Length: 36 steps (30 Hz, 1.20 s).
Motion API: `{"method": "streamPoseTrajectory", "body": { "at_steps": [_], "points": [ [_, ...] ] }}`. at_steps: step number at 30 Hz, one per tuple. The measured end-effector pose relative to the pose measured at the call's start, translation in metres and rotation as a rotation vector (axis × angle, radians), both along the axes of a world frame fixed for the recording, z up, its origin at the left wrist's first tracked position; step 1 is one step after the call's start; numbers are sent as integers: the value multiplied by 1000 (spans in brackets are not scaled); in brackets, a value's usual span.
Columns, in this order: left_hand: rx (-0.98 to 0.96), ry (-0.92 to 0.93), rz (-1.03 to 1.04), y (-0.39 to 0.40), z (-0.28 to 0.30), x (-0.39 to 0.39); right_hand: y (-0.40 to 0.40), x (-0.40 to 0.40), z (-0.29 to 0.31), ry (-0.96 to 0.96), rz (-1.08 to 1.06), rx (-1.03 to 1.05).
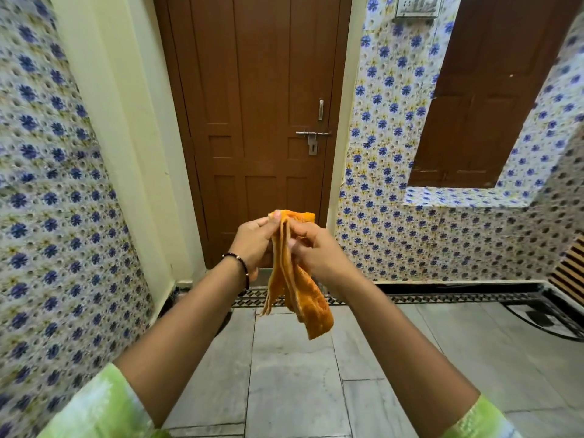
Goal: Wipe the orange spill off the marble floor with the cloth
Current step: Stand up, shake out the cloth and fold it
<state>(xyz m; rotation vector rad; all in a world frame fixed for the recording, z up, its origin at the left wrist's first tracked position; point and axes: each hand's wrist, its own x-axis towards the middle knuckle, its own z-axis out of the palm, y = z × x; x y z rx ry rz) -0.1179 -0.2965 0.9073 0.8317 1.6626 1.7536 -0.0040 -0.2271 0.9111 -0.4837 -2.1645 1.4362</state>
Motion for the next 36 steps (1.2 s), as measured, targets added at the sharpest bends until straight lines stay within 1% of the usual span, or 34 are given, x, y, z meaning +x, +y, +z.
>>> {"method": "streamPoseTrajectory", "body": {
  "at_steps": [2,3,4,6,7,8,9,10,12,13,15,17,19,21,24,25,27,28,30,32,34,36],
  "points": [
    [27,40,-39,-3,0,0,1,0,-2,-101,51,87],
    [32,80,-36,-4,0,1,3,1,-2,-133,69,105],
    [41,121,-17,-4,-1,0,5,2,-2,-126,86,77],
    [50,188,56,-5,-3,-2,10,7,1,13,69,-117],
    [56,198,79,-6,-2,-3,15,9,2,119,-8,-215],
    [71,191,90,-7,0,-4,24,11,1,189,-110,-270],
    [91,174,89,-8,3,-3,33,13,-3,196,-194,-297],
    [117,153,74,-10,7,-2,38,16,-7,145,-218,-338],
    [163,114,0,-11,14,0,38,19,-20,27,-98,-508],
    [167,110,-42,-11,16,0,36,19,-25,31,-28,-606],
    [141,118,-81,-12,18,0,33,19,-21,152,-1,-749],
    [123,100,-50,-14,16,-3,38,19,-10,256,-66,-751],
    [134,42,-11,-17,12,-6,43,20,4,303,-118,-642],
    [127,-15,-90,-22,5,-5,43,20,15,316,-121,-573],
    [20,-38,-255,-23,-12,5,40,17,26,316,-130,-547],
    [-4,-28,-272,-22,-15,10,42,16,28,320,-147,-555],
    [-15,-27,-222,-19,-16,15,48,17,32,329,-182,-608],
    [10,-36,-184,-16,-14,16,53,20,32,317,-161,-648],
    [74,-43,-117,-11,-7,18,62,29,23,248,-42,-697],
    [104,-66,-70,-7,0,18,62,38,0,76,108,-712],
    [109,-97,-53,-2,1,17,55,45,-26,-105,205,-715],
    [81,-104,-33,-1,0,14,48,47,-39,-176,225,-723]
  ]
}}
